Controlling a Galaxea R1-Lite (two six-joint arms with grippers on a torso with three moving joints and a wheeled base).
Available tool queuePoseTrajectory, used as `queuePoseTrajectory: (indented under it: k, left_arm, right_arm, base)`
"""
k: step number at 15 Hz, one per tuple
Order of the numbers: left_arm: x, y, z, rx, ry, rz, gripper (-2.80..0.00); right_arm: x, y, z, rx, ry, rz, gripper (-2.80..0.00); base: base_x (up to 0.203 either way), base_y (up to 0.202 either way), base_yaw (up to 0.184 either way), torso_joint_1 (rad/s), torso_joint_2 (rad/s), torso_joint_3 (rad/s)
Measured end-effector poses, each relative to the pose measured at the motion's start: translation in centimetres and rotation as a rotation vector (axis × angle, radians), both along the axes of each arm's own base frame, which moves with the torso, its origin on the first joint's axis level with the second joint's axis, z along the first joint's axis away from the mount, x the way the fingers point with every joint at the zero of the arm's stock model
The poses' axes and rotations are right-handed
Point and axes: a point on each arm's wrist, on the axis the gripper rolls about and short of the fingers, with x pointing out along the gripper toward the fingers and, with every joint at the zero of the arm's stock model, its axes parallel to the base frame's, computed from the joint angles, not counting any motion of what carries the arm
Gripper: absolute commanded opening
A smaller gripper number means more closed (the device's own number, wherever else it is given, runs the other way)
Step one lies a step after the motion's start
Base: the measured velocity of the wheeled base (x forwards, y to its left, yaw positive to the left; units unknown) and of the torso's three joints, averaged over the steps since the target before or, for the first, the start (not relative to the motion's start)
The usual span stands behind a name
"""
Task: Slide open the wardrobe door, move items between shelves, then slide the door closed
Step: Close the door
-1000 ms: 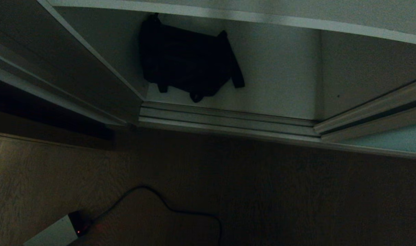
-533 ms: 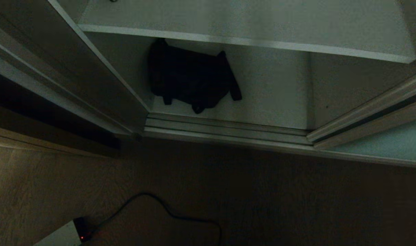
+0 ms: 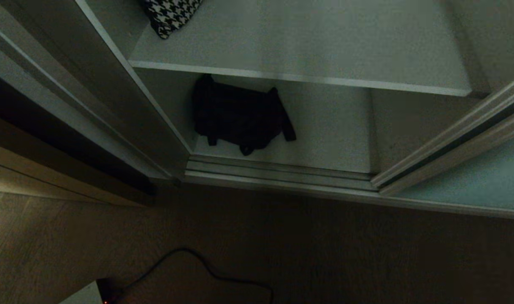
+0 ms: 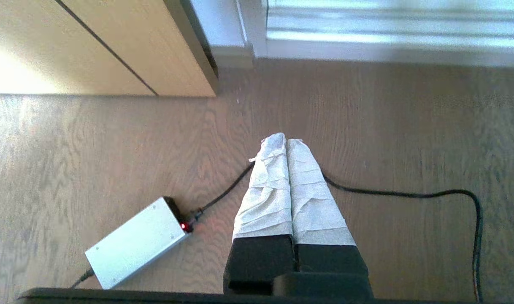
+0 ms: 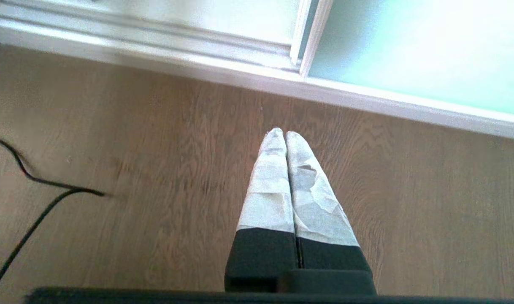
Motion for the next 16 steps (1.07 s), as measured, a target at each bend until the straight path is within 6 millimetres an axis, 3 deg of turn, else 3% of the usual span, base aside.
queuePoseTrajectory:
  k: [14,16]
  left_arm:
    - [0.0,0.0,0.0,0.0,0.0,0.0,-2.8]
    - [0.0,0.0,0.0,0.0,0.0,0.0,-2.8]
  right_arm:
    - [0.0,0.0,-0.01,0.0,0.0,0.0,-2.8]
    - [0.0,0.0,-0.01,0.0,0.0,-0.001,-2.8]
  base:
    - [0.0,0.0,0.0,0.004,0.0,0.205]
    - [0.0,0.0,0.0,0.0,0.0,0.0]
